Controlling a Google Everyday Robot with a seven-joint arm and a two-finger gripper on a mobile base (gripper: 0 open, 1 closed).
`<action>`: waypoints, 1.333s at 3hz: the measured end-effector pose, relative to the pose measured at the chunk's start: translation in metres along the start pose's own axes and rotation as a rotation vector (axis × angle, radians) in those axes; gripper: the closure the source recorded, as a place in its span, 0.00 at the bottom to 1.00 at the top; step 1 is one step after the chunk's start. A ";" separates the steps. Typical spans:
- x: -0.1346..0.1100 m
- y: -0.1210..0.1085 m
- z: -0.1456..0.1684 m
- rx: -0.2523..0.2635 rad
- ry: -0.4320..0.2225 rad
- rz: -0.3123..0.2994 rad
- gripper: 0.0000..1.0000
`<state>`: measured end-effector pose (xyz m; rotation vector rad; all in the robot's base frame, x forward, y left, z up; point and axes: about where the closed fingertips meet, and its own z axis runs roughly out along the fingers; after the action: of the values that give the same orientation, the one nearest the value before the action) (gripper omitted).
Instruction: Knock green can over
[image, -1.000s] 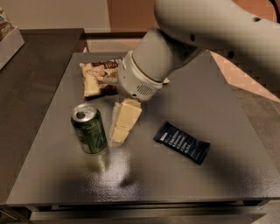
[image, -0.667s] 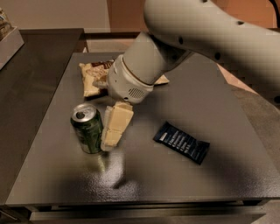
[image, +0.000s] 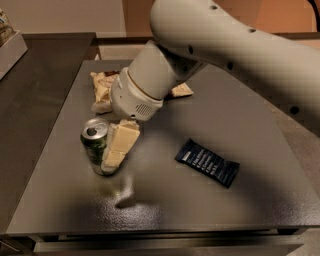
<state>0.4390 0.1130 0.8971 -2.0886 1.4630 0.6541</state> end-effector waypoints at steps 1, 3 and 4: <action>0.000 -0.002 0.002 -0.005 -0.008 0.001 0.41; 0.006 -0.009 -0.021 0.044 0.029 0.030 0.88; 0.020 -0.021 -0.050 0.108 0.128 0.071 1.00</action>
Offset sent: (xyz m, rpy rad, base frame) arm 0.0101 -0.0104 0.0015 0.0259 0.0244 -0.0265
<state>0.4695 0.0724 0.9252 -2.0359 1.6120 0.4638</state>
